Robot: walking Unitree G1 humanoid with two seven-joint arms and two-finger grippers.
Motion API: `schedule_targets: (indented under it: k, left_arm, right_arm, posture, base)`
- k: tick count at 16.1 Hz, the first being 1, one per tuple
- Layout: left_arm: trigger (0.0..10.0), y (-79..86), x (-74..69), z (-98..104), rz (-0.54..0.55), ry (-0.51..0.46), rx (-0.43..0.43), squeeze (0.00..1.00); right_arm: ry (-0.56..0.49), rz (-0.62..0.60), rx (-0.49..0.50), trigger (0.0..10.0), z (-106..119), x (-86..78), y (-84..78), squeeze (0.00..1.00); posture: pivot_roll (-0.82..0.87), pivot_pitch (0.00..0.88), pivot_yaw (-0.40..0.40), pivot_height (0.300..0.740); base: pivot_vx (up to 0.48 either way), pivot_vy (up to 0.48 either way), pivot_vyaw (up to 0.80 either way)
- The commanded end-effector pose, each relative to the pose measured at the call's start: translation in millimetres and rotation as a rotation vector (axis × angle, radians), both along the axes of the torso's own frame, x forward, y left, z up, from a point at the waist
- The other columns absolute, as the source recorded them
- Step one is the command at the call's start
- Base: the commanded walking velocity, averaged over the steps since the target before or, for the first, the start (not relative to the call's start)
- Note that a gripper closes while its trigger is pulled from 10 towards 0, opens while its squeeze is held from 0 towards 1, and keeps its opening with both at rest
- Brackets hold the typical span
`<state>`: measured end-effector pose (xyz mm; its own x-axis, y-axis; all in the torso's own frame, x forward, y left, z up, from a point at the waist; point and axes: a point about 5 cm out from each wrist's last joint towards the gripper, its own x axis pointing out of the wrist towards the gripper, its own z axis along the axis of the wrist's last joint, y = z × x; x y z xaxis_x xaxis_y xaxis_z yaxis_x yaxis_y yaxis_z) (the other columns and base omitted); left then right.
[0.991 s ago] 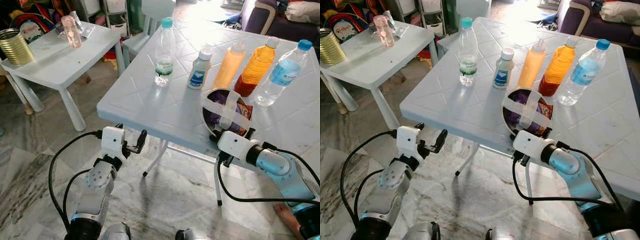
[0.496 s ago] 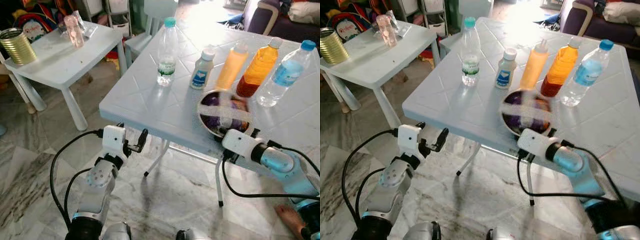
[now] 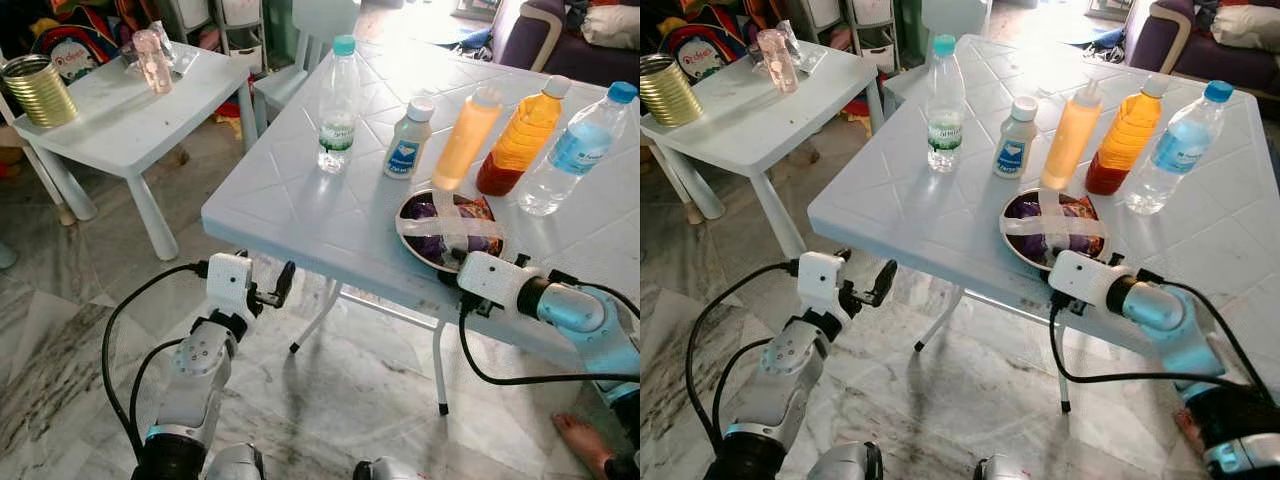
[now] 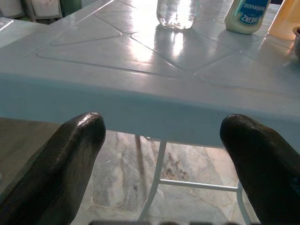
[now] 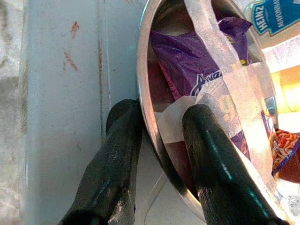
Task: Restocking fridge
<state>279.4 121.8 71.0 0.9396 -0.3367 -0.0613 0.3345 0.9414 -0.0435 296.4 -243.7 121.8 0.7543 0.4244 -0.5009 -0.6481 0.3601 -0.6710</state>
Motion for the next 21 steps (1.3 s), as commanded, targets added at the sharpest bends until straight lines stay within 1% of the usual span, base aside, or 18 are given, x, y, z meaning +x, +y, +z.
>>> schedule_targets:
  k: [1,3,5,8,9,16,21]
  left_arm:
    - [10.0,-0.7,0.3,-1,-0.004,0.012,0.01,0.0]
    - [10.0,-1.0,0.3,-2,-0.003,0.021,0.016,0.0]
    - [10.0,-1.1,-0.5,-3,-0.003,0.03,0.022,0.0]
    - [10.0,-0.4,-1.3,-4,0.0,0.038,0.027,0.0]
    - [10.0,-0.2,-1.6,-5,0.001,0.042,0.029,0.0]
    - [10.0,-2.7,0.1,-6,0.002,0.051,0.03,0.0]
    - [10.0,-3.1,0.8,-6,0.012,0.056,0.031,0.0]
  right_arm:
    - [0.039,-0.002,-0.021,10.0,1,1.2,-9.8,0.0]
    - [0.08,0.029,-0.025,10.0,3,7.1,-11.8,0.0]
    - [0.132,0.067,-0.035,10.0,0,8.8,-10.6,0.0]
    - [0.161,0.097,-0.043,10.0,-4,10.3,-10.3,0.0]
    - [0.175,0.101,-0.04,0.0,-6,11.0,-10.3,0.0]
    - [0.2,0.113,-0.061,0.0,-12,8.7,-18.2,0.0]
    - [0.175,0.127,-0.066,0.0,-10,9.7,-19.2,0.0]
  posture:
    - [0.03,0.078,0.004,0.74]
    - [0.03,0.079,0.003,0.74]
    - [0.04,0.081,0.001,0.74]
    - [0.04,0.083,0.001,0.74]
    - [0.05,0.084,0.003,0.74]
    - [0.05,0.082,0.003,0.74]
    - [0.05,0.082,-0.004,0.74]
  base:
    - [0.0,0.0,0.0]
    - [0.0,0.0,0.0]
    - [0.0,0.0,0.0]
    - [0.0,0.0,0.0]
    - [0.0,0.0,0.0]
    - [0.0,0.0,0.0]
    - [0.0,0.0,0.0]
